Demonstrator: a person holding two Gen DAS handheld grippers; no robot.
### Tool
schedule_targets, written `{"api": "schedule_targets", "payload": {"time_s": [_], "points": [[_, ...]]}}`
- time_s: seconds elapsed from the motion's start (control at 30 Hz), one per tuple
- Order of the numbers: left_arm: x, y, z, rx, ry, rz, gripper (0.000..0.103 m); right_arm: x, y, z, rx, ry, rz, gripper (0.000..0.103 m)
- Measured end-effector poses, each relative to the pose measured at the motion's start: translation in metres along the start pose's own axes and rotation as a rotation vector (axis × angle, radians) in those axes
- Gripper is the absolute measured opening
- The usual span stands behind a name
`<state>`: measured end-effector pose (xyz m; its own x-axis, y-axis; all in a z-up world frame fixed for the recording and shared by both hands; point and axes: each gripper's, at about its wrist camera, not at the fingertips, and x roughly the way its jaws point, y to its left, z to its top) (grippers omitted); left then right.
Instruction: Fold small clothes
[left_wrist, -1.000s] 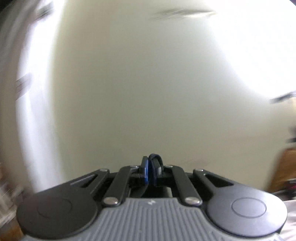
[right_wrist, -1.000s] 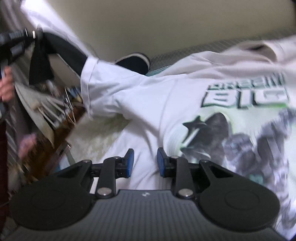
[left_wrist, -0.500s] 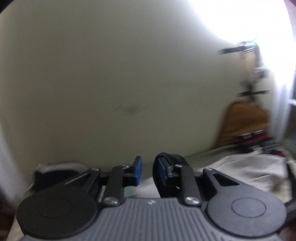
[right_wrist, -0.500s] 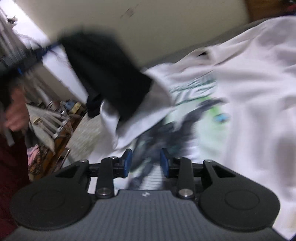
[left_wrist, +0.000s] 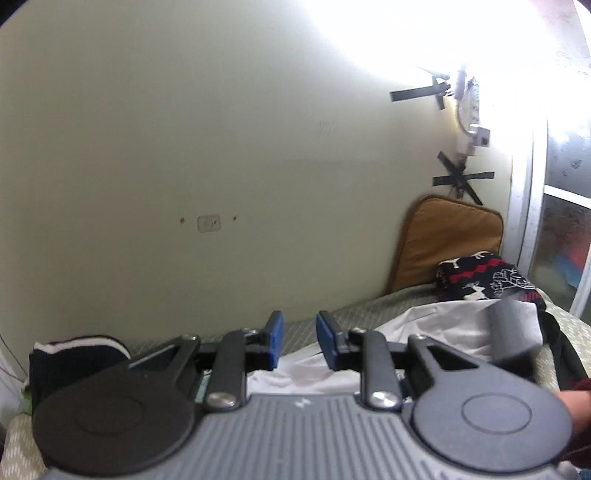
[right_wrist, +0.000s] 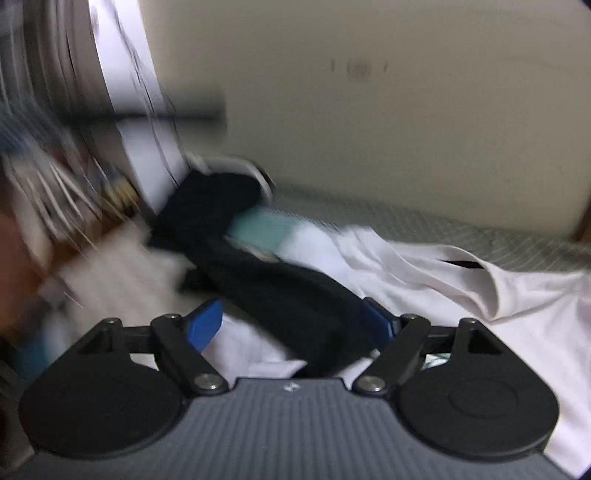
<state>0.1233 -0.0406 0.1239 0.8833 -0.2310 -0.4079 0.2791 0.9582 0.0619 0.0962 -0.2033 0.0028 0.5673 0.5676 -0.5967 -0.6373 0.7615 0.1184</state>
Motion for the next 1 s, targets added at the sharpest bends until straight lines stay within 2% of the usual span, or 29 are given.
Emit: {"api": "schedule_targets", "payload": {"time_s": [0.07, 0.1, 0.2, 0.27, 0.3, 0.33, 0.37, 0.43, 0.5, 0.53, 0.6, 0.67, 0.73, 0.87, 0.97, 1.0], "points": [[-0.004, 0.005, -0.006, -0.024, 0.001, 0.011, 0.028, 0.009, -0.007, -0.006, 0.013, 0.019, 0.000, 0.031], [-0.002, 0.013, -0.010, -0.045, 0.008, 0.026, 0.028, 0.006, -0.015, -0.006, 0.040, -0.001, -0.001, 0.011], [0.007, 0.032, -0.034, -0.151, 0.053, 0.071, 0.028, -0.039, -0.064, -0.007, 0.270, -0.199, 0.064, 0.011], [0.013, 0.047, -0.053, -0.217, 0.096, 0.074, 0.028, -0.063, -0.089, -0.016, 0.368, -0.263, 0.027, 0.015], [0.016, 0.050, -0.062, -0.234, 0.117, 0.079, 0.028, -0.068, -0.100, -0.022, 0.387, -0.252, -0.032, 0.022], [0.020, 0.052, -0.070, -0.242, 0.137, 0.079, 0.029, -0.070, -0.110, -0.027, 0.397, -0.215, -0.095, 0.040], [0.024, 0.053, -0.077, -0.245, 0.157, 0.070, 0.034, -0.070, -0.120, -0.035, 0.415, -0.174, -0.147, 0.047], [0.030, 0.047, -0.086, -0.244, 0.179, 0.042, 0.043, -0.071, -0.131, -0.046, 0.451, -0.143, -0.164, 0.050], [0.037, 0.029, -0.089, -0.207, 0.187, -0.009, 0.052, -0.077, -0.132, -0.048, 0.445, -0.154, -0.165, 0.050], [0.038, 0.017, -0.091, -0.163, 0.192, -0.027, 0.057, -0.077, -0.125, -0.042, 0.423, -0.167, -0.170, 0.052], [0.039, -0.008, -0.096, -0.060, 0.199, -0.038, 0.058, -0.075, -0.111, -0.031, 0.326, -0.179, -0.154, 0.054], [0.036, -0.027, -0.102, 0.012, 0.206, -0.054, 0.058, -0.069, -0.091, -0.016, 0.170, -0.175, -0.135, 0.056], [0.030, -0.041, -0.111, 0.056, 0.216, -0.068, 0.058, -0.056, -0.059, -0.007, -0.003, -0.155, -0.102, 0.064], [0.015, -0.057, -0.134, 0.114, 0.249, -0.069, 0.058, -0.008, -0.012, -0.003, -0.271, -0.036, -0.011, 0.068], [0.015, -0.070, -0.147, 0.165, 0.276, -0.038, 0.058, 0.031, 0.001, -0.006, -0.343, 0.036, -0.002, 0.066], [0.018, -0.074, -0.149, 0.175, 0.283, -0.024, 0.058, 0.043, 0.003, -0.006, -0.363, 0.053, -0.008, 0.060]]}}
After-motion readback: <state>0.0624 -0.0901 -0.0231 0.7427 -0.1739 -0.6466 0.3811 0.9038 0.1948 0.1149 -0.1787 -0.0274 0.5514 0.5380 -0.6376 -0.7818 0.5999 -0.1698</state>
